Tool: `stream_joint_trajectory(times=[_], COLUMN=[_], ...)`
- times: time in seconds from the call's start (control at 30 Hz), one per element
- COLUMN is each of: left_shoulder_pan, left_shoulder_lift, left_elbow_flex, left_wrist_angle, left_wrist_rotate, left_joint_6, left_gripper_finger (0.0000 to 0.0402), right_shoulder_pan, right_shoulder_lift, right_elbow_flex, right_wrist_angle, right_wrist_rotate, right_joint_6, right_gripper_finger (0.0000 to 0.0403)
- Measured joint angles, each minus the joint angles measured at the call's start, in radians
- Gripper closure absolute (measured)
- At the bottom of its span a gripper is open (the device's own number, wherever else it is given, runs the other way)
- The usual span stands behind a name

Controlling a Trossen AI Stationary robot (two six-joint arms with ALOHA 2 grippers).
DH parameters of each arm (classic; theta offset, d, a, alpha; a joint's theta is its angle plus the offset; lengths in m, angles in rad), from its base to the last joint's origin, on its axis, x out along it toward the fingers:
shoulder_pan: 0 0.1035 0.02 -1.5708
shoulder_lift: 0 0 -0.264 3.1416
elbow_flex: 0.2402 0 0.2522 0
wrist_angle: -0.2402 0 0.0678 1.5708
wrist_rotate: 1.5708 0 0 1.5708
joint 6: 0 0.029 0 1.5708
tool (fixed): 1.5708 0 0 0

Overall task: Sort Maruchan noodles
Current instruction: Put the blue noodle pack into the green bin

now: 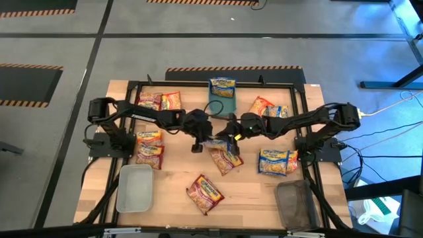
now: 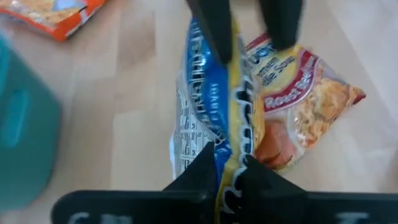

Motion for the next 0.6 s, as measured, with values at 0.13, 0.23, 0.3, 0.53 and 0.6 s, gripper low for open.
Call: stream_joint_trajectory(times=[0.13, 0.23, 0.3, 0.53, 0.6], left_shoulder_pan=[-0.010, -0.020, -0.026, -0.047, -0.055], left_shoulder_lift=[-0.038, -0.056, -0.056, -0.056, -0.056], left_elbow_flex=[0.000, 0.000, 0.000, 0.000, 0.000], left_wrist_angle=[-0.012, -0.012, -0.012, -0.012, -0.006], left_wrist_rotate=[-0.069, -0.117, -0.141, -0.182, -0.204], left_joint_6=[0.001, 0.001, 0.001, 0.010, 0.018], left_gripper_finger=[0.0386, 0.0384, 0.0388, 0.0390, 0.0389], right_shoulder_pan=[0.000, 0.000, 0.000, 0.000, 0.000], right_shoulder_lift=[-0.039, -0.046, -0.032, 0.066, 0.103], right_elbow_flex=[0.052, 0.096, 0.126, 0.234, 0.256], right_wrist_angle=[-0.116, -0.214, -0.254, -0.373, -0.411], right_wrist_rotate=[0.070, 0.119, 0.134, 0.122, 0.122], right_joint_6=[-0.006, -0.005, -0.003, 0.027, 0.030], right_gripper_finger=[0.0247, 0.0190, 0.0156, 0.0101, 0.0104])
